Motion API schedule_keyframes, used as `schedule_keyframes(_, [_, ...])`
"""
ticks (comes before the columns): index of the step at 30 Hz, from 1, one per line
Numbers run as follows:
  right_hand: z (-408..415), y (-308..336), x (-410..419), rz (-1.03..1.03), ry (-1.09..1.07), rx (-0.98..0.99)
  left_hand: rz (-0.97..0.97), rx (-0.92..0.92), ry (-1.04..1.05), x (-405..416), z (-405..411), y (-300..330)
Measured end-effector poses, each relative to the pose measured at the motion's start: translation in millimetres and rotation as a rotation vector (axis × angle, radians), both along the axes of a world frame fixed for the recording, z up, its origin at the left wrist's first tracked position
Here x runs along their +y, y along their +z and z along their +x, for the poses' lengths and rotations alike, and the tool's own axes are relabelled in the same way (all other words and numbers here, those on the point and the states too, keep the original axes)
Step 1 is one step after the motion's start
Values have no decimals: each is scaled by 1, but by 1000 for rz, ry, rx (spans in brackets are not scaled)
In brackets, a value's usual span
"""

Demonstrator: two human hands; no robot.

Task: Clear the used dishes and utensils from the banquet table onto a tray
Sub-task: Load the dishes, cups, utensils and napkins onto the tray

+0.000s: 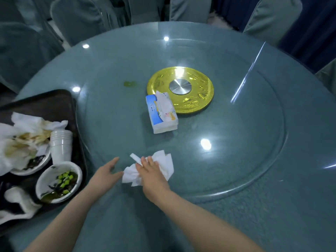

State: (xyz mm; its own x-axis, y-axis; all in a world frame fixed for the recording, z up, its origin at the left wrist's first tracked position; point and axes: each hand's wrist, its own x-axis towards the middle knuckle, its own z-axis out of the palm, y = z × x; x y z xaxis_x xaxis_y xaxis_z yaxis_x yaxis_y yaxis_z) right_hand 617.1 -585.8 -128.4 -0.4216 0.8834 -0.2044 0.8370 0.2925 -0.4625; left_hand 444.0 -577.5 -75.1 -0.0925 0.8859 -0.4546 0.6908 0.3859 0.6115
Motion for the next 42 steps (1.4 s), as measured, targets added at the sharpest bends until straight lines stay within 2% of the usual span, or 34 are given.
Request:
schedule_keyframes(5, [-54,0,6,56,35,-66,13,-130,67,-34,-51,8])
schedule_keyframes(10, [-51,-12,-2,165,127,-285,42,-277,170,-57,-72,11])
schedule_keyframes(14, [-43,-11,-15,321,144,-395,56,-299,200,-69,-75,12])
schedule_keyframes(18, [-2,-13,-28,336,178,-368,49,-309,192,-74,-69,8])
schedule_keyframes(21, [48,-15,-35,250,273,-308,42,-321,183,-76,-51,5])
schedule_keyframes(24, [105,-12,-46,148,245,-282,38,-304,140,-78,-28,0])
schedule_keyframes(28, [176,-8,-65,56,52,-327,20,-301,84,-80,2,-4])
schedule_keyframes(33, [249,5,-67,-28,-314,-317,20,-294,18,-84,32,-7])
schedule_keyframes(36, [258,17,-58,-66,-467,-210,34,-283,-2,-87,46,-8])
schedule_keyframes(42, [189,25,-46,-5,-338,74,24,-320,-52,-81,52,0])
